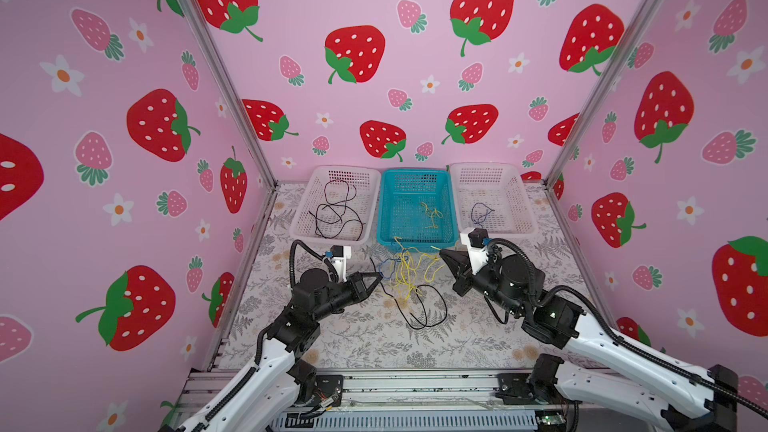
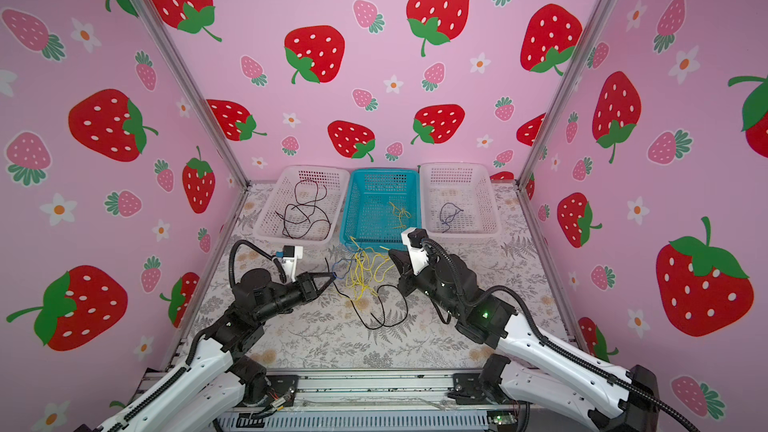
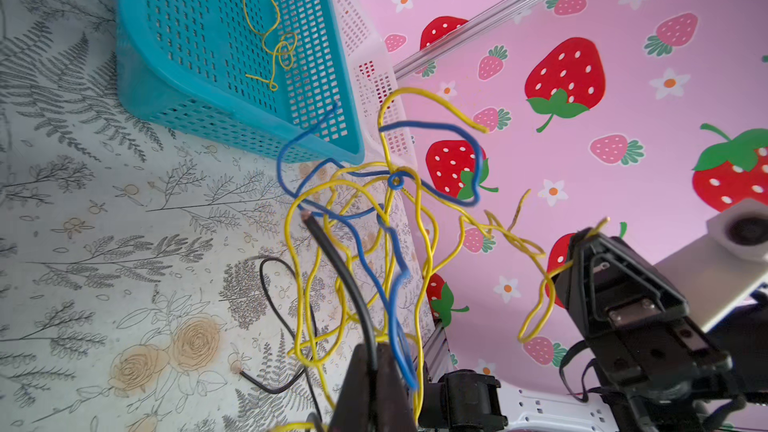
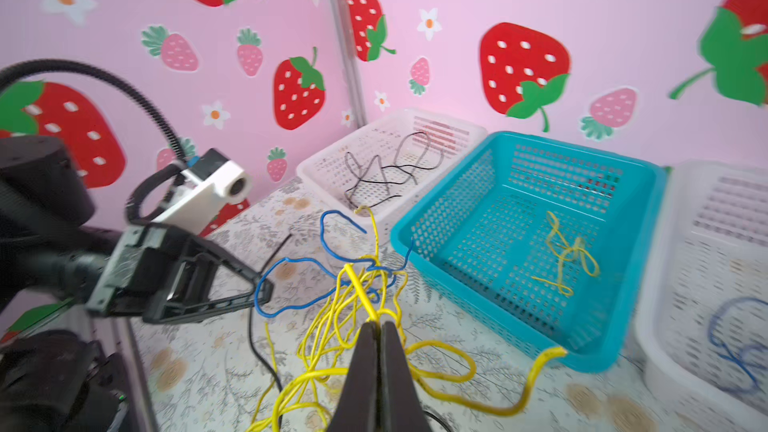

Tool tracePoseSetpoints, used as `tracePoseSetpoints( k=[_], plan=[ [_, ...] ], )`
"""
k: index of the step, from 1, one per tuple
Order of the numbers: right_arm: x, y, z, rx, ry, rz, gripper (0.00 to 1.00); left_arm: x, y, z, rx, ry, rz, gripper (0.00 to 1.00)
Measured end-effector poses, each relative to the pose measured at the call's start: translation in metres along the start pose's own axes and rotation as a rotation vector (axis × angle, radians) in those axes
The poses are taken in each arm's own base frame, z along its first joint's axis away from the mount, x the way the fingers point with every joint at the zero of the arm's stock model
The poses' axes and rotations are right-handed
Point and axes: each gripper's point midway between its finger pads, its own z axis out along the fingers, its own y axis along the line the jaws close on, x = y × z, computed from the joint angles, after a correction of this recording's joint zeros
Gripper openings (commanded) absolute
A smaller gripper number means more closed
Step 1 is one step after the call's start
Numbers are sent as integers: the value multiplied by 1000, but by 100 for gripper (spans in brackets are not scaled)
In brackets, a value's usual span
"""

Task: Untangle the cables
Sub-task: 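Lift the yellow-blue tangle with the right gripper while the left gripper grasps it, then lift the black cable high out of the tangle with the left gripper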

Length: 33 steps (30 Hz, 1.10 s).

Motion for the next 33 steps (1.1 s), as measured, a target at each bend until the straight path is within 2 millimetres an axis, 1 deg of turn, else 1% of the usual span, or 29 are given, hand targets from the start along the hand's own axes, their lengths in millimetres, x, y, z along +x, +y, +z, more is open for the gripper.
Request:
tracePoseSetpoints(
  k=[3, 5, 7, 8, 10, 13, 15, 16, 18, 19, 21, 23, 26, 28, 29, 31, 33],
  plan=[
    [10, -47, -1, 166, 29, 60, 0, 0, 4, -5, -30, -14, 22, 0],
    [26, -77, -4, 256, 67, 103, 0, -2, 5, -9, -50, -30, 38, 0],
    [43, -99, -8, 319, 106, 142, 0, -5, 5, -14, -69, -46, 57, 0],
    [52, -107, -11, 343, 125, 159, 0, -7, 4, -16, -80, -54, 66, 0],
    [67, -117, -15, 375, 166, 180, 0, -11, 1, -21, -88, -72, 84, 0],
    [82, -126, -19, 405, 208, 208, 0, -16, -6, -30, -85, -106, 102, 0],
    [90, -129, -21, 415, 226, 228, 0, -21, -15, -36, -69, -131, 113, 0],
    [96, -132, -22, 421, 238, 238, 0, -25, -23, -40, -56, -144, 121, 0],
    [110, -136, -24, 431, 266, 257, 0, -34, -44, -50, -23, -173, 143, 0],
    [119, -137, -25, 435, 284, 266, 0, -41, -59, -57, 0, -193, 164, 0],
    [132, -138, -26, 436, 314, 280, 0, -57, -93, -73, 53, -244, 207, 0],
    [144, -138, -28, 435, 337, 295, 0, -75, -134, -96, 117, -307, 268, 0],
    [157, -137, -30, 430, 362, 313, 0, -97, -193, -131, 202, -392, 356, 0],
    [163, -136, -30, 423, 370, 322, 0, -109, -225, -149, 241, -440, 415, 0],
    [165, -135, -29, 417, 370, 329, 0, -115, -238, -157, 255, -461, 440, 0],
    [169, -133, -28, 406, 369, 343, 0, -126, -259, -166, 267, -491, 484, 0],
    [176, -132, -27, 396, 377, 356, 0, -136, -275, -170, 267, -508, 524, 0]
  ],
)
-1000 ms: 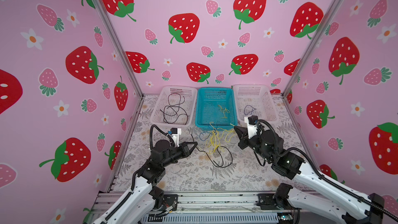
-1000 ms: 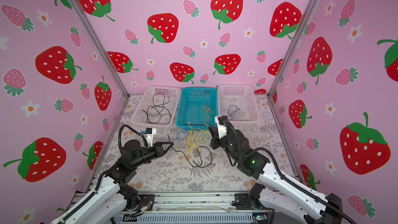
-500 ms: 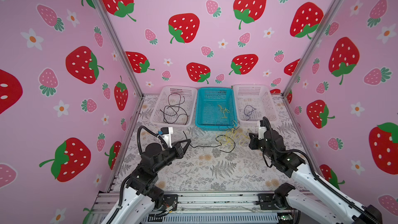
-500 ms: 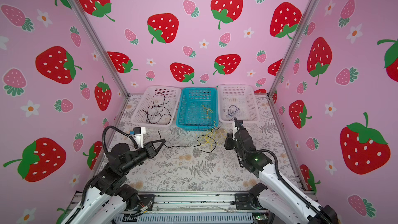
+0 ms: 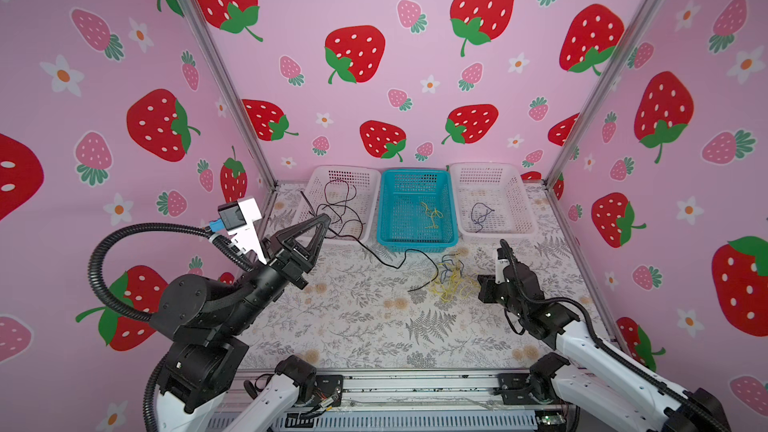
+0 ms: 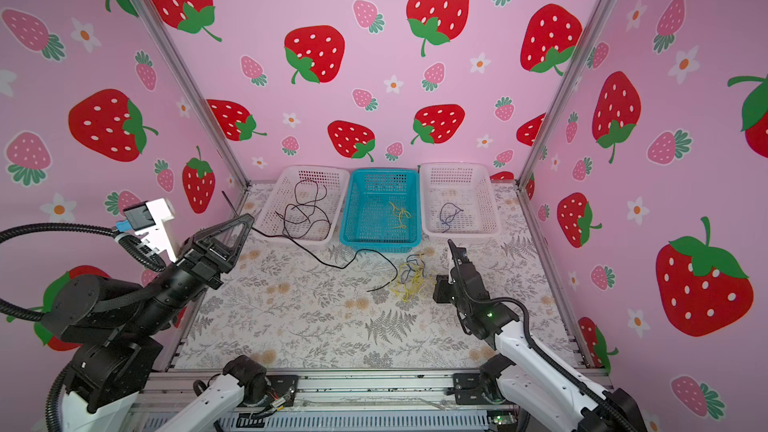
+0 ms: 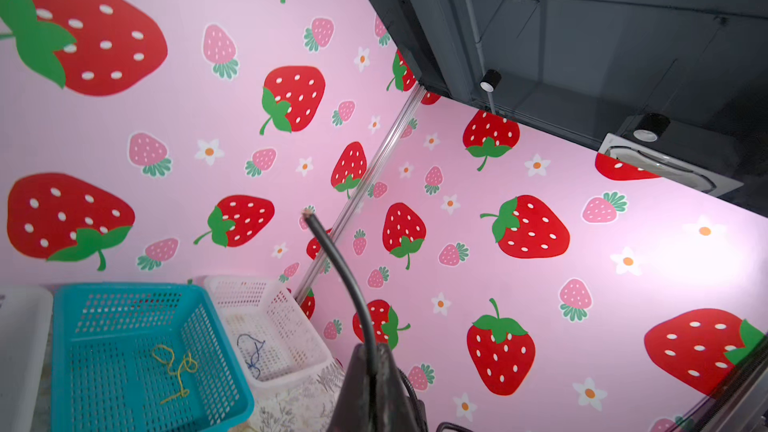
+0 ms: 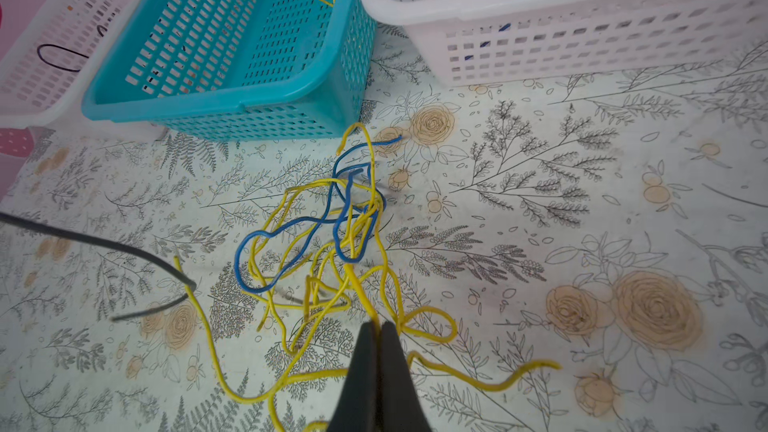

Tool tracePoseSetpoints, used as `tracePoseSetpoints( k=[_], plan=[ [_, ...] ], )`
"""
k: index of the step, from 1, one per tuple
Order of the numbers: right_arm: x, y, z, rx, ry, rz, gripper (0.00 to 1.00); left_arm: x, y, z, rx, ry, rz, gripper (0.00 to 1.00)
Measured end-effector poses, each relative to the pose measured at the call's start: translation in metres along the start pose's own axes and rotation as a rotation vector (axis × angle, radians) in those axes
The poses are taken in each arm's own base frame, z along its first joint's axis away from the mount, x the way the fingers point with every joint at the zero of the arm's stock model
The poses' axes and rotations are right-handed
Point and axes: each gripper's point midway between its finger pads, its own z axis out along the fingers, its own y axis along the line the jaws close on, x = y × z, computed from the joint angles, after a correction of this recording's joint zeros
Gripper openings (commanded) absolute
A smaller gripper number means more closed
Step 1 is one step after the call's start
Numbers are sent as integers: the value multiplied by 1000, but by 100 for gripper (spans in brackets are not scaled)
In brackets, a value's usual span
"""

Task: Untangle the cables
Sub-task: 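Lift the black cable high out of the tangle with the left gripper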

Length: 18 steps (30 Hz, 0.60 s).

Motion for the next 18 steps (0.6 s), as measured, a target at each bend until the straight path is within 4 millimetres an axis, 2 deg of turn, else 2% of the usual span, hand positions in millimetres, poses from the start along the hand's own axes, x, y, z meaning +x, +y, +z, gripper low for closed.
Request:
tracePoseSetpoints(
  k=[5, 10, 14, 18],
  plan=[
    [16, -3, 5, -10, 36, 15, 0, -35, -3, 27, -54, -23, 128, 0],
    [10, 0, 2, -25, 8, 18, 0, -69, 0, 52, -125, -65, 256, 0],
    [9, 1, 3, -30, 3, 18, 0, -95, -5, 65, -141, -110, 317, 0],
    [15, 1, 8, -38, 21, 17, 0, -111, -13, 70, -137, -150, 350, 0]
  ],
)
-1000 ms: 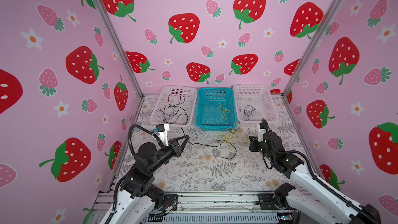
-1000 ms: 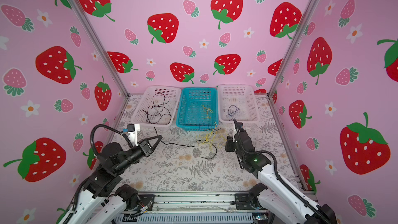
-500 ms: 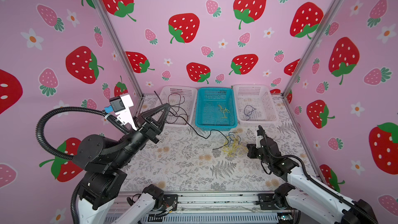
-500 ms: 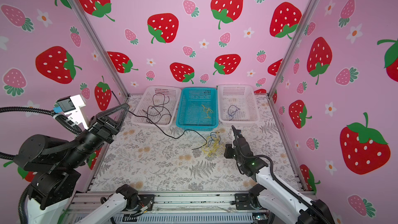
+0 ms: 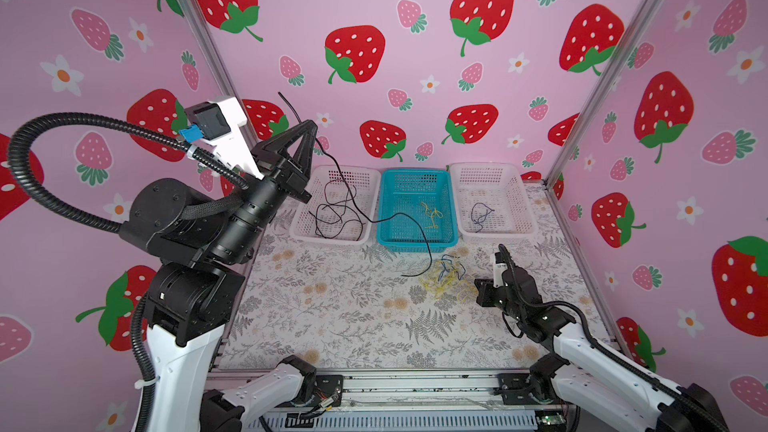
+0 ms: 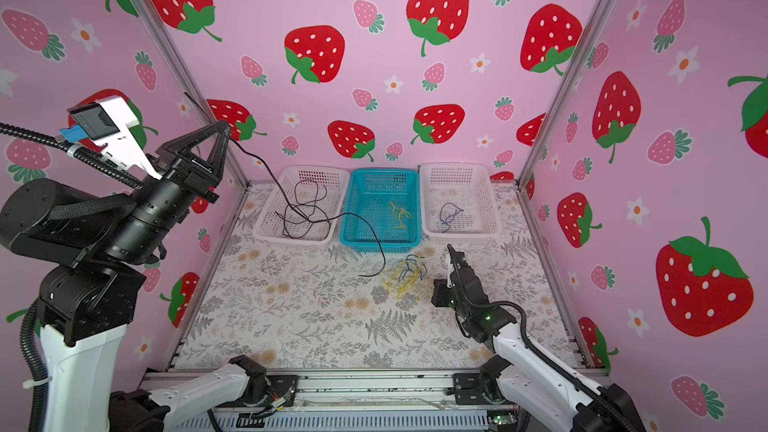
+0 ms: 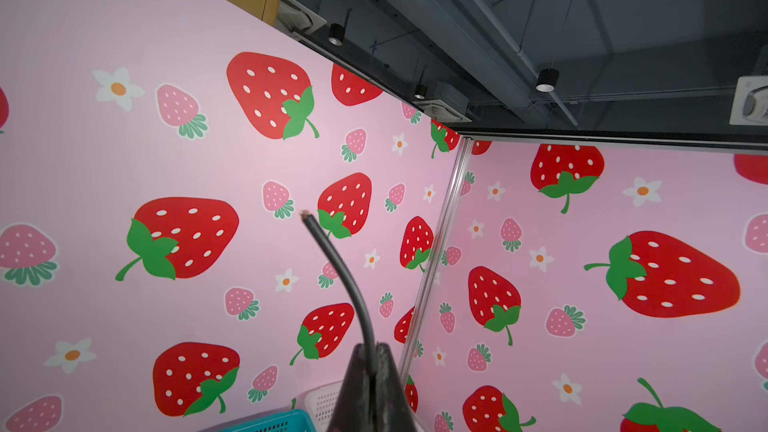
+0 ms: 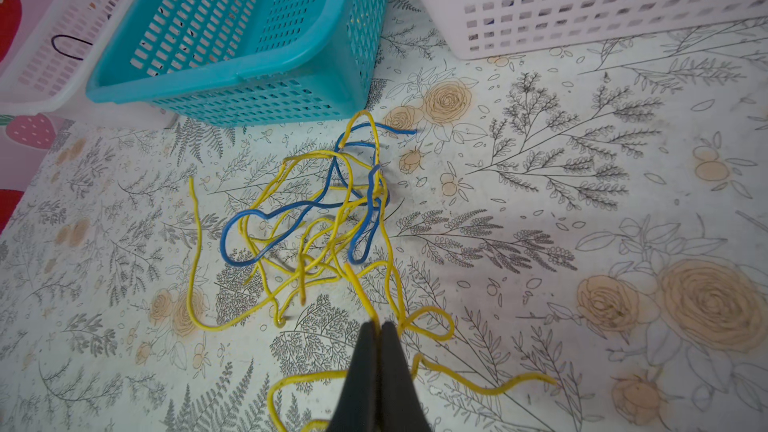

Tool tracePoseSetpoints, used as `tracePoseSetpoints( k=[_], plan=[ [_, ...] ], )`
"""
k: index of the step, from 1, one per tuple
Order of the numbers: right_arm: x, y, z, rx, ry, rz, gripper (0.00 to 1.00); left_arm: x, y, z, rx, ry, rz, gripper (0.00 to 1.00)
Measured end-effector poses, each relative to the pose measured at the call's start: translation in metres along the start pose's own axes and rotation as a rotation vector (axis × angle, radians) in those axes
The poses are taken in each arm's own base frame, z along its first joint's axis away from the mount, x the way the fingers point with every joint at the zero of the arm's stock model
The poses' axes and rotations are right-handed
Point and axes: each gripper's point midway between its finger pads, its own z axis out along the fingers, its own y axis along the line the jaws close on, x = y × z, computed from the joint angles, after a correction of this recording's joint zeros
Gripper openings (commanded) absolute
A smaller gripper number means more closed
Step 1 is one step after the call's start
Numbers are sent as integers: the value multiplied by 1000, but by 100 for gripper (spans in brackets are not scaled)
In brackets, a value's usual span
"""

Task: Untangle the cables
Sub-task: 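Lift the black cable high out of the tangle with the left gripper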

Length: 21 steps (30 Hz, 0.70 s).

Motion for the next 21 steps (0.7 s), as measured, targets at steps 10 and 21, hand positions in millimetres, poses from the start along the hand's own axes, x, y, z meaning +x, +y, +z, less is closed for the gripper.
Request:
tracePoseSetpoints(
  k=[10, 21],
  plan=[
    [11, 0, 6, -20, 26, -3, 0, -54, -9, -2, -8, -130, 141, 0],
    [10, 9, 4, -67, 28, -5, 0, 13, 35, 70, -115, 29, 301, 0]
  ],
)
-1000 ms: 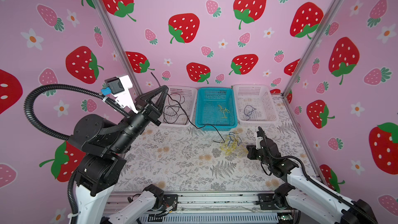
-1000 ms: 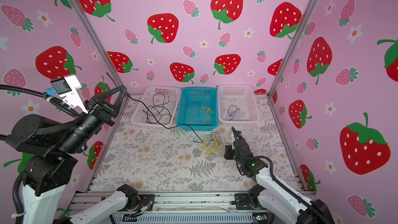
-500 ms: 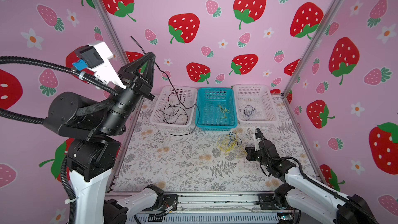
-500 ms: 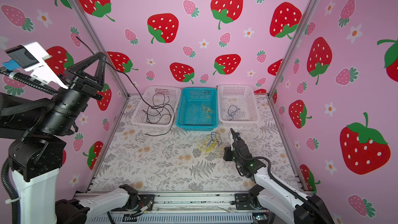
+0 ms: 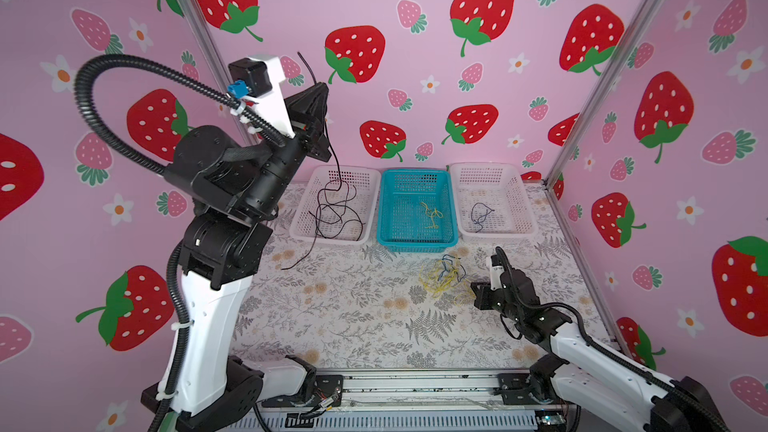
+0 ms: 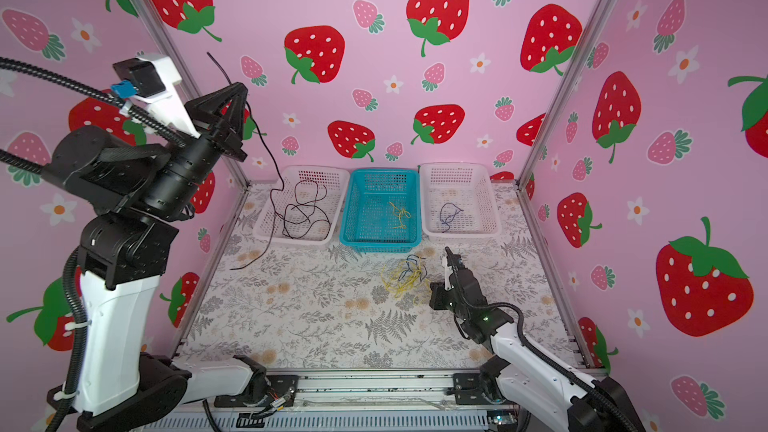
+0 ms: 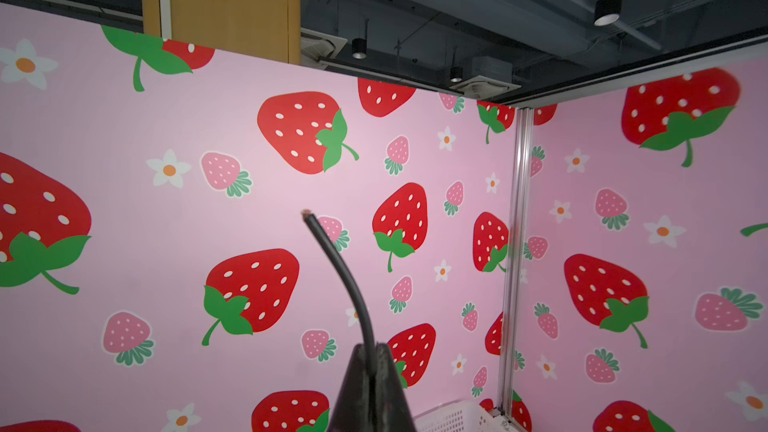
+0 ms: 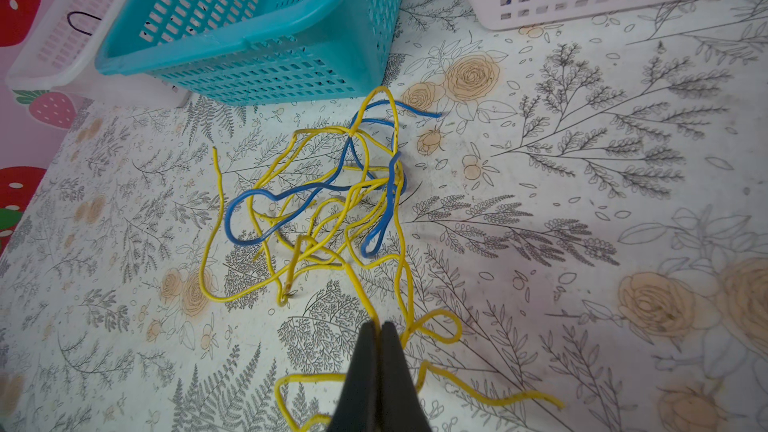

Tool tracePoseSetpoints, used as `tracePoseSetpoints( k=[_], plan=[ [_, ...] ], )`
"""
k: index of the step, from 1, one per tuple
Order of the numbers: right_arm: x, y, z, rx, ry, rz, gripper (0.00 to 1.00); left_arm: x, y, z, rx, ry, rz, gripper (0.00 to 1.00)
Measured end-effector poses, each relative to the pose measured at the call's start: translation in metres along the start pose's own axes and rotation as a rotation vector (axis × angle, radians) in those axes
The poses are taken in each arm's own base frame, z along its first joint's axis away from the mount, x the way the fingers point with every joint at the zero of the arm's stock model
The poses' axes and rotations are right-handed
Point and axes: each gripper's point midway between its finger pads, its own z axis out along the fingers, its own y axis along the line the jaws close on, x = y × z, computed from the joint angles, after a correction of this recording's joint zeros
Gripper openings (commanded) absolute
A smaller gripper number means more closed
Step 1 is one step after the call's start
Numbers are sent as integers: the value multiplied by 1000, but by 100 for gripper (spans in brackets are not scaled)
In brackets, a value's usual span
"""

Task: Untangle the cables
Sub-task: 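Lift the black cable high out of the tangle with the left gripper, then lower the black cable into the nearer white basket and open the left gripper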

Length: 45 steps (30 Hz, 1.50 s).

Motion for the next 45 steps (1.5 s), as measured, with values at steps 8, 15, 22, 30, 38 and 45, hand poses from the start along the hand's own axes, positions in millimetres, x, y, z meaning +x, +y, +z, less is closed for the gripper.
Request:
tracePoseSetpoints(
  k=[8, 15, 22, 30, 38, 45],
  plan=[
    [-9, 10, -4, -34, -19, -11, 0, 33, 39, 34, -99, 41, 48, 0],
    [-15, 15, -7, -46, -35, -25, 0, 70, 71, 67, -141, 78, 24, 0],
    [-12, 13, -5, -39, -22, -33, 0, 114, 112, 85, -179, 138, -47, 0],
    [-5, 17, 4, -52, 12, -34, 0, 203, 150, 80, -224, 276, -165, 0],
    [-2, 38, 6, -105, 25, -54, 0, 281, 152, 70, -228, 402, -252, 0],
    [0, 48, 4, -133, 27, -68, 0, 343, 156, 49, -279, 510, -362, 0]
  ],
)
